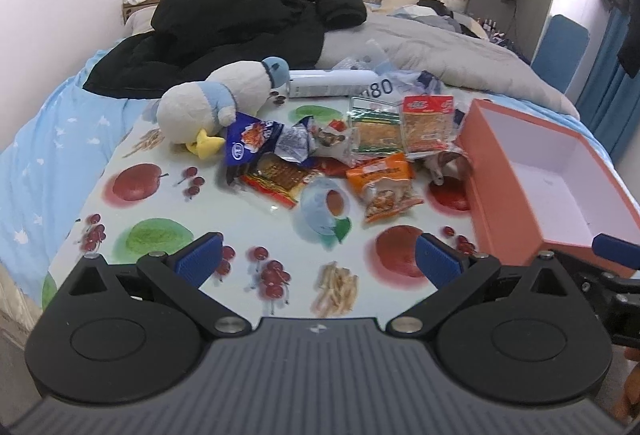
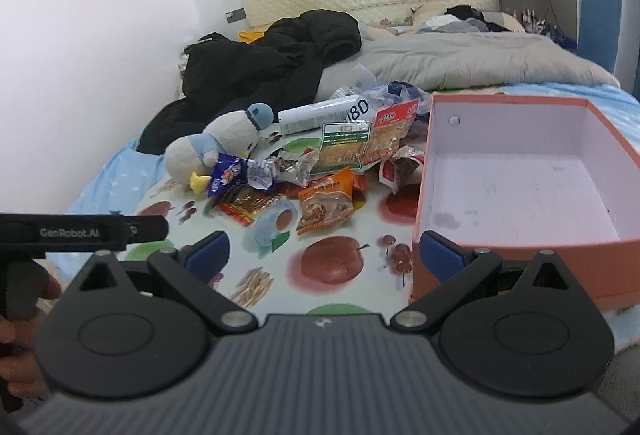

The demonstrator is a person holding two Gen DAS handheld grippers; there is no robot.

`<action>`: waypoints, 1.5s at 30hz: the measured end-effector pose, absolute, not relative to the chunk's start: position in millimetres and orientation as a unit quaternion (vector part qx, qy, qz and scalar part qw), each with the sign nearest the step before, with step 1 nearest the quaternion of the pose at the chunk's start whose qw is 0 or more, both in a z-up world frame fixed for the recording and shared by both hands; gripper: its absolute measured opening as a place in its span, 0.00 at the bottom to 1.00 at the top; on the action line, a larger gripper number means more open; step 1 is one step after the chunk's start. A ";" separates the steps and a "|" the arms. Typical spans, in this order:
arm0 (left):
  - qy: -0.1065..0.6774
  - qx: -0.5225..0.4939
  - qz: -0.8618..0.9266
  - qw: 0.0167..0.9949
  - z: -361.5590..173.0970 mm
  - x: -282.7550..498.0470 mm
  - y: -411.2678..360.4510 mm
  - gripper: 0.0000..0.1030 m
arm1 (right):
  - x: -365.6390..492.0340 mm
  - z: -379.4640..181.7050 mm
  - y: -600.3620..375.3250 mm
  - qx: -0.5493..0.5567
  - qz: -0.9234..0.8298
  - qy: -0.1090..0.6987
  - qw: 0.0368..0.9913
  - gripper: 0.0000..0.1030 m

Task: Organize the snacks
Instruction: 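Grasp the orange seasoning bag with the right tool while the left tool grasps the clear snack bag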

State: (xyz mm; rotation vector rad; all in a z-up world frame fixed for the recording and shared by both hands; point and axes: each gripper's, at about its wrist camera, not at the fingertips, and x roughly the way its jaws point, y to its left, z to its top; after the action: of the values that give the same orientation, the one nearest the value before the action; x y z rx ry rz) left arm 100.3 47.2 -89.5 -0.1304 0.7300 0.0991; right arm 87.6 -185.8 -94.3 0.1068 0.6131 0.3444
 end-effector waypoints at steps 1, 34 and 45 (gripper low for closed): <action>0.356 -0.065 0.049 0.931 -92.5 104.5 51.4 1.00 | 90.0 -95.3 -183.8 0.048 0.169 0.300 0.937 1.00; 0.381 -0.043 -0.039 0.923 -198.6 359.0 81.1 0.82 | 271.1 -201.7 -109.6 0.028 0.199 0.340 0.919 0.87; 0.419 0.000 -0.037 0.907 -234.7 406.5 65.0 0.79 | 304.8 -235.4 -86.5 -0.003 0.199 0.368 0.908 0.86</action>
State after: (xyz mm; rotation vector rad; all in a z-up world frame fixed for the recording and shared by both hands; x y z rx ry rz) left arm 406.5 65.0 -234.7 0.0006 0.8644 -0.0765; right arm 304.8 -86.5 -235.4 -0.0062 0.7599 0.4100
